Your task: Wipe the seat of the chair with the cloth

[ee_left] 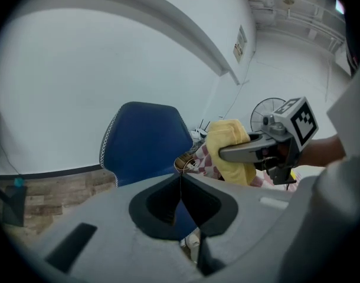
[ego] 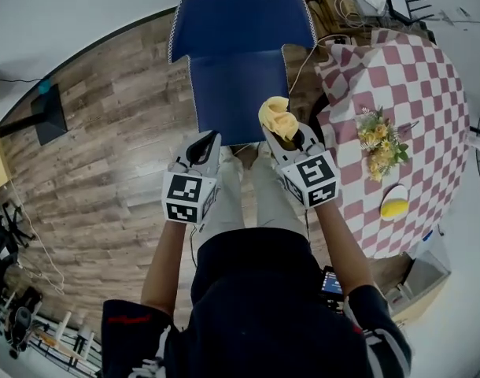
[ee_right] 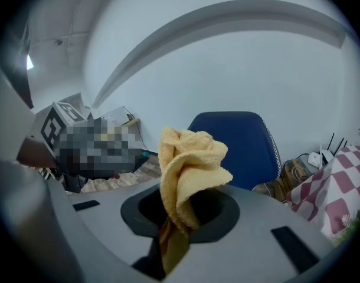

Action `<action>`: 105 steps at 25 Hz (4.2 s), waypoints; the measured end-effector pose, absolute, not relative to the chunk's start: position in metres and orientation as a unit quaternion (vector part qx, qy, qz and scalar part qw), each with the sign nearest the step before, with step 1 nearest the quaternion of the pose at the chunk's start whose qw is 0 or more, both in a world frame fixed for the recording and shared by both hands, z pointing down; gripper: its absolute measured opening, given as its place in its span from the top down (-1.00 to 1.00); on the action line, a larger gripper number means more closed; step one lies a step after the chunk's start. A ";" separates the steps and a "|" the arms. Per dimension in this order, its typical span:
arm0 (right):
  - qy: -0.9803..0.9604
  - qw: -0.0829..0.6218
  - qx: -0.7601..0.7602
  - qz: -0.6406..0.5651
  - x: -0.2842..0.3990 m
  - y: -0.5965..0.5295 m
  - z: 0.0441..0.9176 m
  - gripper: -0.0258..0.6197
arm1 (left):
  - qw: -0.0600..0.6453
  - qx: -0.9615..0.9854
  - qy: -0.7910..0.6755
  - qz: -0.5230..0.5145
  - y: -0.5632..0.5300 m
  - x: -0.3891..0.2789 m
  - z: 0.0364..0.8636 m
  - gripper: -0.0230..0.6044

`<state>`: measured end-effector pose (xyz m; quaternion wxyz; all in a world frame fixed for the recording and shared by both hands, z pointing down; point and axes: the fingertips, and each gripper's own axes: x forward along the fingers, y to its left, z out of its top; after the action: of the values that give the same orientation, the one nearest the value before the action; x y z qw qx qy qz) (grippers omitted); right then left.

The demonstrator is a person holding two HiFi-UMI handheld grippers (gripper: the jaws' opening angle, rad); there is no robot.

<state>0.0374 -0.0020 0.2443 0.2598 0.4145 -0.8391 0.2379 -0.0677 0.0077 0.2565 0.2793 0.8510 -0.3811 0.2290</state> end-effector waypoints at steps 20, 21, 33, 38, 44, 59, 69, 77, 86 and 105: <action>-0.811 0.309 0.374 0.327 0.035 0.006 0.469 0.75 | 0.347 0.807 -0.375 0.295 0.023 -0.067 0.484 0.87; -0.810 0.311 0.373 0.327 0.034 0.006 0.478 0.75 | 0.343 0.809 -0.372 0.299 0.022 -0.068 0.494 0.87; -0.777 0.311 0.418 0.353 0.057 0.002 0.547 0.75 | 0.346 0.811 -0.356 0.309 0.017 -0.061 0.561 0.86; -0.775 0.318 0.408 0.362 0.063 0.020 0.559 0.75 | 0.350 0.807 -0.362 0.308 0.015 -0.048 0.576 0.65; -0.779 0.324 0.401 0.356 0.072 0.019 0.553 0.75 | 0.323 0.822 -0.342 0.321 -0.002 -0.034 0.584 0.10; -0.779 0.321 0.411 0.347 0.093 0.024 0.562 0.75 | 0.218 0.821 -0.313 0.424 0.021 -0.035 0.620 -0.16; -0.776 0.318 0.416 0.352 0.103 0.024 0.565 0.75 | 0.221 0.805 -0.315 0.451 0.029 -0.036 0.644 -0.16; -0.773 0.320 0.416 0.357 0.100 0.021 0.571 0.75 | 0.217 0.805 -0.319 0.451 0.027 -0.039 0.653 -0.17; -0.768 0.330 0.421 0.352 0.102 0.008 0.582 0.75 | 0.236 0.809 -0.308 0.441 0.027 -0.040 0.657 -0.17; -0.768 0.375 0.474 0.210 0.126 -0.143 0.590 0.75 | 0.233 0.814 -0.301 0.438 0.028 -0.040 0.660 -0.19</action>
<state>0.1258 -0.1431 0.5904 0.3753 0.4741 -0.7683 0.2099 -0.0403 0.0281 0.6595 0.2334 0.8144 -0.3012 0.4377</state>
